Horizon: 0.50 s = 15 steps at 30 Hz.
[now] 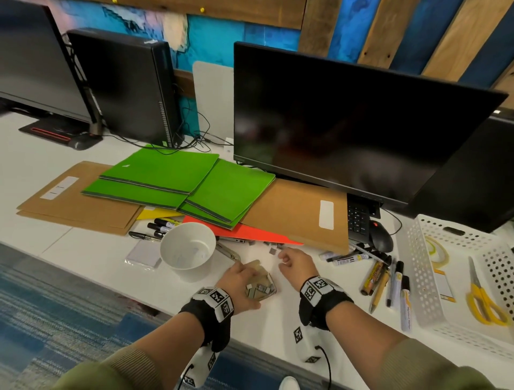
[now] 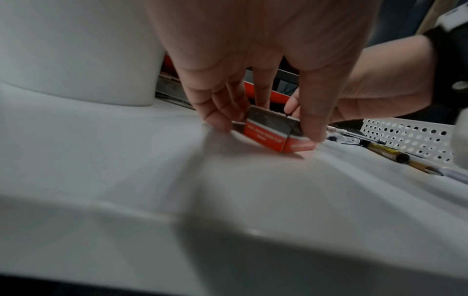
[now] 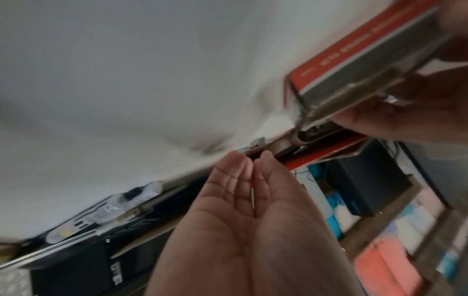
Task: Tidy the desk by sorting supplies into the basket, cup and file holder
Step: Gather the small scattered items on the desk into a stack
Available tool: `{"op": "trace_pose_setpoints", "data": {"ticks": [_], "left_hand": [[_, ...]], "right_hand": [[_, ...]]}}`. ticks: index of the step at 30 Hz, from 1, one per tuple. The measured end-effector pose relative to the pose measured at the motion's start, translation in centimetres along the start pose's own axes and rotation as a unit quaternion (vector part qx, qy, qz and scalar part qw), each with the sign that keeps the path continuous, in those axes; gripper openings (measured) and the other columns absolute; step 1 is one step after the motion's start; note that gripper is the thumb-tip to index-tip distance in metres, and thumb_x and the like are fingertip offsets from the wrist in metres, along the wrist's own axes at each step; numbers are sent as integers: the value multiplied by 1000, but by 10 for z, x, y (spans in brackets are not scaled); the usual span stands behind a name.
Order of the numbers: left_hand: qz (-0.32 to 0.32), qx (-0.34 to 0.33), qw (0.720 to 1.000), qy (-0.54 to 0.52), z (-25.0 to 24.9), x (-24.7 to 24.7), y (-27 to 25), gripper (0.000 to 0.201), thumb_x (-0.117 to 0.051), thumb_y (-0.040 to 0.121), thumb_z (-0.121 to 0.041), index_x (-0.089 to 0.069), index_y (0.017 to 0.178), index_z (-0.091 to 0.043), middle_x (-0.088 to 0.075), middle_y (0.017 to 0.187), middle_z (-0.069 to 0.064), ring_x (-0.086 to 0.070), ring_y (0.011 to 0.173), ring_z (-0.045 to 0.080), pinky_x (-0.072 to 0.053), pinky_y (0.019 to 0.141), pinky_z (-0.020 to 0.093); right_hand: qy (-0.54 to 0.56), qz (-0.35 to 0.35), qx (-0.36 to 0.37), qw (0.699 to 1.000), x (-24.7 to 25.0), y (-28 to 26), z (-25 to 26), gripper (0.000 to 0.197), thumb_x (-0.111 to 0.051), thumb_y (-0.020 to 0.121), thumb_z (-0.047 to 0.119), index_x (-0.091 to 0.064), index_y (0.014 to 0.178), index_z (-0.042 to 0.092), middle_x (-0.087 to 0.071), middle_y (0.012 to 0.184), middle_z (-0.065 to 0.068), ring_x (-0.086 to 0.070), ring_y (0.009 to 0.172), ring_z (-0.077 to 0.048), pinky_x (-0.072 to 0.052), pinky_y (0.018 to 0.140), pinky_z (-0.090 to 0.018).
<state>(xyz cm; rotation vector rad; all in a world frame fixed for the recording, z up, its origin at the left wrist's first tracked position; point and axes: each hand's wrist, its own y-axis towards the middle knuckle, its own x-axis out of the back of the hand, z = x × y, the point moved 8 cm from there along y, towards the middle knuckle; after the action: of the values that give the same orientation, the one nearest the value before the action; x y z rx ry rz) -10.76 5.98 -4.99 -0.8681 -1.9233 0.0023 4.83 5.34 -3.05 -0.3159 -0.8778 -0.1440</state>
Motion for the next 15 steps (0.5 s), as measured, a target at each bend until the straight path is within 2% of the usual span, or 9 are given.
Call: {"op": "trace_pose_setpoints", "data": {"ticks": [2,4,6,9,11,13,15], "left_hand": [[2,-4,1000,-3,-2,-2,3,72,-74,72,-36,-43,136,-24,-38,134,3,-42,126,22,-34,109,27],[10,-11,1000,-4,-6,-4,7,71,-73,74,-33,-43,137,-23,-38,136,3,-41,127,21,-32,110,26],[18,-22,1000,4,-11,-5,12,71,-73,74,-32,-43,138,-22,-38,136,3,-41,127,22,-32,110,26],[43,-35,998,28,-20,-10,17,73,-72,75,-36,-41,139,-23,-39,137,3,-41,125,25,-33,109,29],[49,-38,997,36,-25,-10,19,78,-64,70,-54,-42,138,-24,-42,136,2,-42,125,26,-32,108,31],[24,-32,998,46,-26,-2,22,86,-47,66,-68,-41,139,-24,-42,139,1,-40,127,25,-31,109,34],[-3,-20,997,73,-25,7,24,72,-44,83,-62,-35,142,-24,-35,146,0,-33,132,23,-28,112,36]], "right_hand": [[-37,41,-13,998,-6,6,-10,41,-52,89,11,-51,130,12,-49,132,-8,-54,111,-23,-39,97,-25],[-54,72,-4,996,-12,10,-12,48,-51,91,11,-45,138,15,-40,142,-7,-49,122,-24,-37,105,-27],[-59,74,19,995,-12,15,-8,51,-51,91,9,-42,140,19,-36,146,-6,-45,127,-23,-34,109,-28],[-90,76,36,992,-12,19,-6,53,-47,91,7,-39,140,26,-34,145,-5,-42,129,-22,-32,109,-26],[-106,81,30,991,-13,22,-9,54,-46,91,7,-37,141,26,-32,145,-7,-40,130,-24,-33,109,-28],[-125,84,31,988,-13,23,-12,55,-46,92,7,-33,143,24,-29,148,-8,-37,133,-26,-32,111,-30],[-133,89,30,987,-13,23,-16,55,-45,93,10,-32,145,24,-28,149,-9,-35,135,-25,-29,112,-29]]}}
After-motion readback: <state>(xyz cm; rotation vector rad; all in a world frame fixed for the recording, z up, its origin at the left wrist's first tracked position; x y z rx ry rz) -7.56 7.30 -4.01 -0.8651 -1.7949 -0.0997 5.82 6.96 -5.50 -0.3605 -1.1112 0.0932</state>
